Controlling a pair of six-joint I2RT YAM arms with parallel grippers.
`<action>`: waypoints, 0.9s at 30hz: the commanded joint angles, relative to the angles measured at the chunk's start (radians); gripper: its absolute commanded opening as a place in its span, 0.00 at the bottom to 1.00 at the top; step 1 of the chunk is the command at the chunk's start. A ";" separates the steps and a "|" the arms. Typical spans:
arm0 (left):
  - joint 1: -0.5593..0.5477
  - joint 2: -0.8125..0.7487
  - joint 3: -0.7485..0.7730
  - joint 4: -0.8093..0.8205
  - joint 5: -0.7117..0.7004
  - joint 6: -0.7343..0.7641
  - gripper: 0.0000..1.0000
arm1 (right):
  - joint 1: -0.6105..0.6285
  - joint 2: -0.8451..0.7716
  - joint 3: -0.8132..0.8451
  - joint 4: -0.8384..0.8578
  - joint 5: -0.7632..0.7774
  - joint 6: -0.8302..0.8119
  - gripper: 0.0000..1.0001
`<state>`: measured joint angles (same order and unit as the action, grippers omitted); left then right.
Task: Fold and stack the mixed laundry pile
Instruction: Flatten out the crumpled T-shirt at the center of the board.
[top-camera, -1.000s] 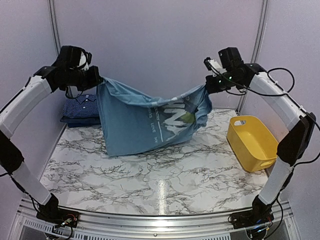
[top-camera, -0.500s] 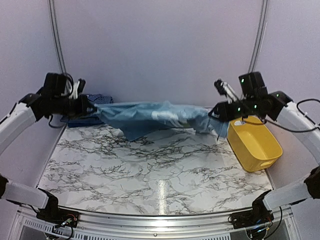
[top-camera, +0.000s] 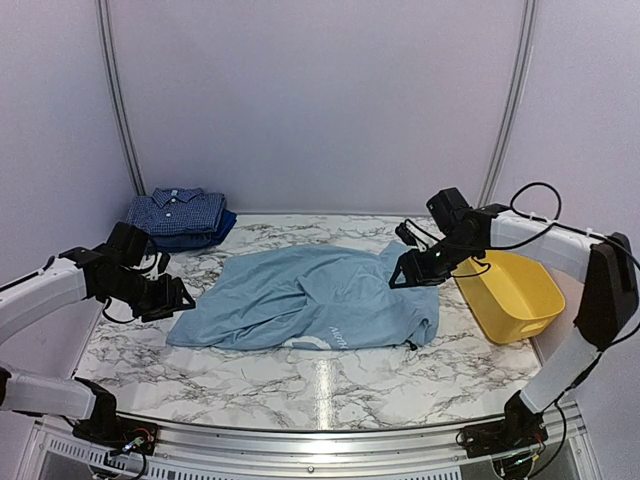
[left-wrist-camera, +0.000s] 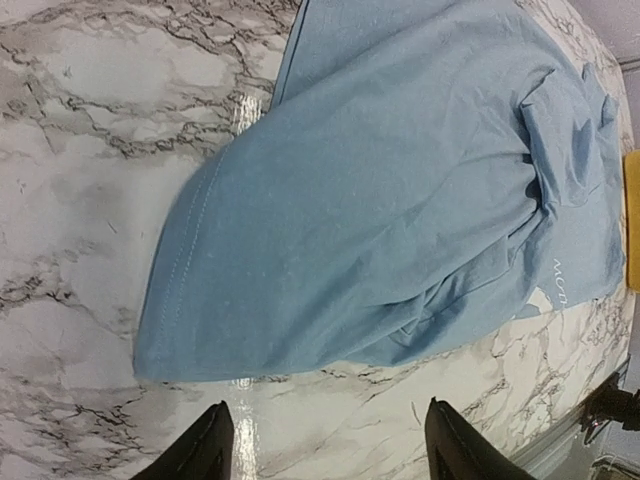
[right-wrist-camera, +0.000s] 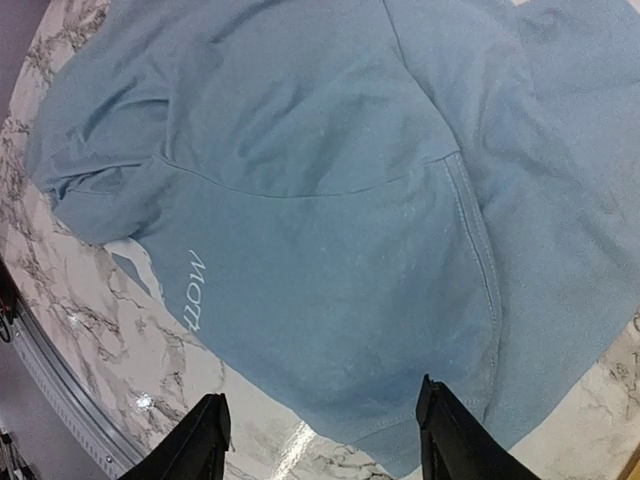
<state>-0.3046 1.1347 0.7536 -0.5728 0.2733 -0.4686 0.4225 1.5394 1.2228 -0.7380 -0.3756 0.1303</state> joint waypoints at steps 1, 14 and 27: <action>0.003 0.083 0.079 -0.004 -0.057 0.007 0.69 | -0.002 0.093 0.070 -0.003 0.023 -0.078 0.60; -0.002 0.219 0.147 0.013 -0.051 0.017 0.74 | -0.013 0.675 0.709 -0.067 -0.052 -0.157 0.67; -0.002 0.239 0.149 0.014 -0.066 0.005 0.76 | -0.024 0.867 0.872 -0.143 -0.024 -0.147 0.58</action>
<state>-0.3061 1.3506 0.8829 -0.5560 0.2230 -0.4618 0.4042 2.4184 2.0953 -0.8543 -0.3847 -0.0059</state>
